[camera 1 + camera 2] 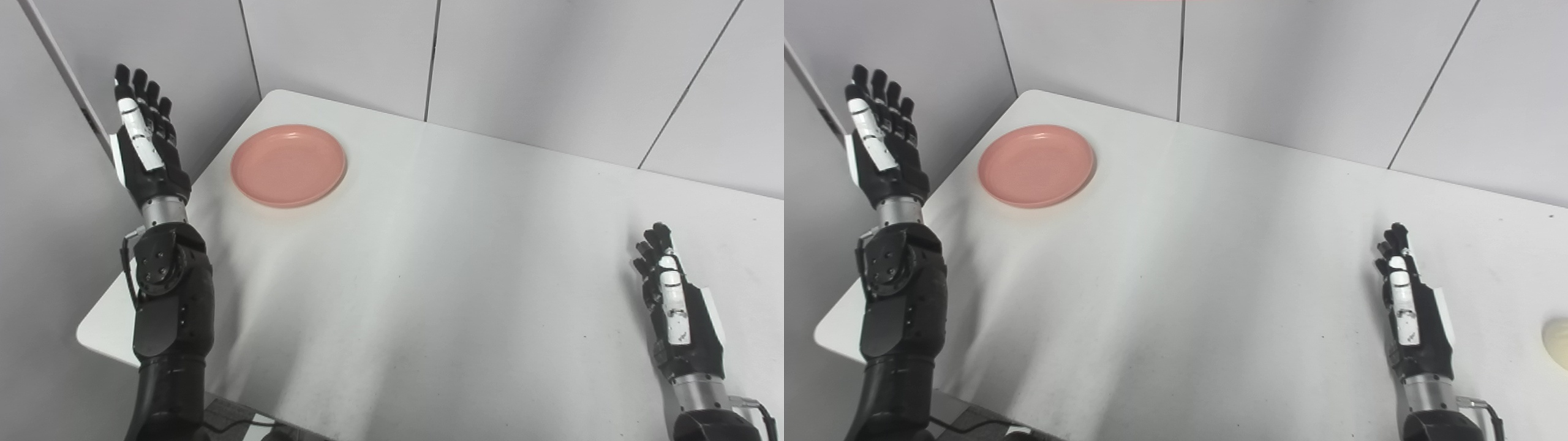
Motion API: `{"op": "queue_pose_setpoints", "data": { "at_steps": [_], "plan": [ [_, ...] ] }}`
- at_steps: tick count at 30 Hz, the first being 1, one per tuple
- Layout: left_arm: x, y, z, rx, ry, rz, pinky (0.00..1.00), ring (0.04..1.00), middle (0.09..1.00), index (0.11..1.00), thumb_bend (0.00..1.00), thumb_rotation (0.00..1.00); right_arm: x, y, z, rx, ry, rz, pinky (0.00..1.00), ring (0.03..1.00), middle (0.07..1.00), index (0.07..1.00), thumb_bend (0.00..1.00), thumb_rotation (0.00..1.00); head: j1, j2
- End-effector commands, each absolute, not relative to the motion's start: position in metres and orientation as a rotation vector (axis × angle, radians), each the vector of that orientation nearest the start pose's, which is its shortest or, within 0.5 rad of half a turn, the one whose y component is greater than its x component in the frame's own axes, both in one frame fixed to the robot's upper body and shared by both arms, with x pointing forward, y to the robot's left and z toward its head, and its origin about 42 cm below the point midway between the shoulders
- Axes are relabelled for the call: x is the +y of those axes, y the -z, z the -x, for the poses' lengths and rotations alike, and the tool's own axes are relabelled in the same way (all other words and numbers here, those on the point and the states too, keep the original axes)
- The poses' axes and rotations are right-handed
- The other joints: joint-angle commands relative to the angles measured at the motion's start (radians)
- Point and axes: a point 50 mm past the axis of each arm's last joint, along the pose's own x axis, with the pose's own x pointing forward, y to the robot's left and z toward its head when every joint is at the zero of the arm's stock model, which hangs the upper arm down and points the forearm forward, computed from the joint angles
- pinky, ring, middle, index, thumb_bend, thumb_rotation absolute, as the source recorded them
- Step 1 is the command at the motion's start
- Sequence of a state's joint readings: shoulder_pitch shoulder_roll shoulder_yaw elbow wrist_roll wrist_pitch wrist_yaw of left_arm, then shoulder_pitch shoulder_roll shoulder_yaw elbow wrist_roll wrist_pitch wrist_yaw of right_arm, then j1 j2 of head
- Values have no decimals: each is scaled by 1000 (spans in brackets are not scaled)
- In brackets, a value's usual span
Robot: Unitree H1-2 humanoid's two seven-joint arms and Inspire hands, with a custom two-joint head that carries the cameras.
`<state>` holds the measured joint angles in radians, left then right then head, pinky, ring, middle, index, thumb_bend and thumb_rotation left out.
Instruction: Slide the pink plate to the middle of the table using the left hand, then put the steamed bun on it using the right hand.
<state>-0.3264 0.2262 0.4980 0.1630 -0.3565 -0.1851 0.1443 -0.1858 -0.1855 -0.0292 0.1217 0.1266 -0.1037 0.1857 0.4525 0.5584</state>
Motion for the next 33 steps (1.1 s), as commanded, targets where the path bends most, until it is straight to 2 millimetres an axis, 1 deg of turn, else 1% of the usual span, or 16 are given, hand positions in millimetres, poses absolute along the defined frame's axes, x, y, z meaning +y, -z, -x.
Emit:
{"op": "queue_pose_setpoints", "data": {
  "at_steps": [1, 8, 15, 25, 33],
  "plan": [
    [414, -213, -357, -522, -547, 226, 1000, 993, 994, 1000, 589, 1000, -267, -117, -333, -129, -174, 67, 1000, 1000, 1000, 1000, 130, 1000, -1, 1],
    [413, -202, -363, -474, -545, 235, 1000, 998, 992, 994, 567, 1000, -267, -116, -333, -140, -174, 66, 1000, 1000, 1000, 1000, 138, 1000, -3, 4],
    [411, -194, -370, -438, -540, 242, 1000, 998, 992, 1000, 587, 1000, -266, -117, -333, -142, -170, 69, 1000, 1000, 1000, 1000, 132, 1000, -5, 6],
    [403, -188, -376, -387, -529, 243, 1000, 1000, 996, 1000, 579, 1000, -264, -118, -332, -132, -169, 66, 1000, 1000, 1000, 1000, 106, 1000, -10, 5],
    [402, -180, -379, -350, -544, 248, 1000, 997, 981, 996, 561, 1000, -262, -121, -331, -135, -169, 82, 1000, 1000, 1000, 1000, 127, 1000, -11, 6]
  ]
}}
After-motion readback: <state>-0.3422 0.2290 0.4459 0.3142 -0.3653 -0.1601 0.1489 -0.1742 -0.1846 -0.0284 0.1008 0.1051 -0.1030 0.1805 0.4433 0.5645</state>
